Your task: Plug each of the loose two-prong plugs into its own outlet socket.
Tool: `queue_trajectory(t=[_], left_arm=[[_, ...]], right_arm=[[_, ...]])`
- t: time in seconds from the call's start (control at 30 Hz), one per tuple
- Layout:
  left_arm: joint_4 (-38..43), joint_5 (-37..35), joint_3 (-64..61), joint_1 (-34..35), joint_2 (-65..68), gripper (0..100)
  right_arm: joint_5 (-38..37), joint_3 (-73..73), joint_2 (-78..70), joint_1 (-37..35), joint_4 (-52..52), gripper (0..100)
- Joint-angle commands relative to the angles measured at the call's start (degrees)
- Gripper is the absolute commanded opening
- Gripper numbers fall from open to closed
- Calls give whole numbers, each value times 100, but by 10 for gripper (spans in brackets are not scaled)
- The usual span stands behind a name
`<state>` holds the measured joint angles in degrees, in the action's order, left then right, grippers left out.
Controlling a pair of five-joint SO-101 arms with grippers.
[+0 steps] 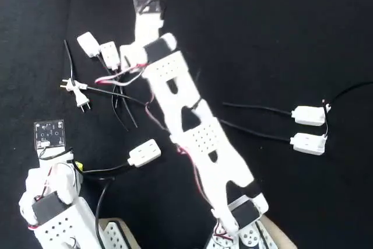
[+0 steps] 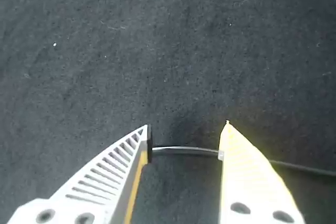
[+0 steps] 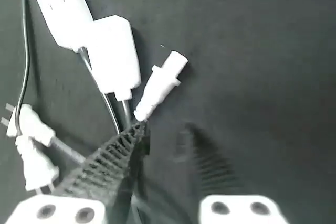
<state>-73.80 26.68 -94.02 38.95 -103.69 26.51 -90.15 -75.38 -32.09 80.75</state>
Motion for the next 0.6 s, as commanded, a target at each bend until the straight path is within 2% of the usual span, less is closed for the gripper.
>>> queue_trajectory(t=[0.0, 0.13, 0.43, 0.5, 0.57], left_arm=[[70, 35, 40, 4, -44, 220], [70, 35, 40, 4, -44, 220], [70, 35, 40, 22, -44, 220], [53, 35, 40, 31, -44, 220], [-18, 35, 40, 31, -44, 220]], right_arm=[[141, -40, -251, -132, -835, 290], [141, -22, -497, -123, -1143, 350], [202, 251, -523, -185, -1829, 346], [-114, 453, -523, -281, -1925, 303], [-360, 523, -523, -325, -2004, 214]])
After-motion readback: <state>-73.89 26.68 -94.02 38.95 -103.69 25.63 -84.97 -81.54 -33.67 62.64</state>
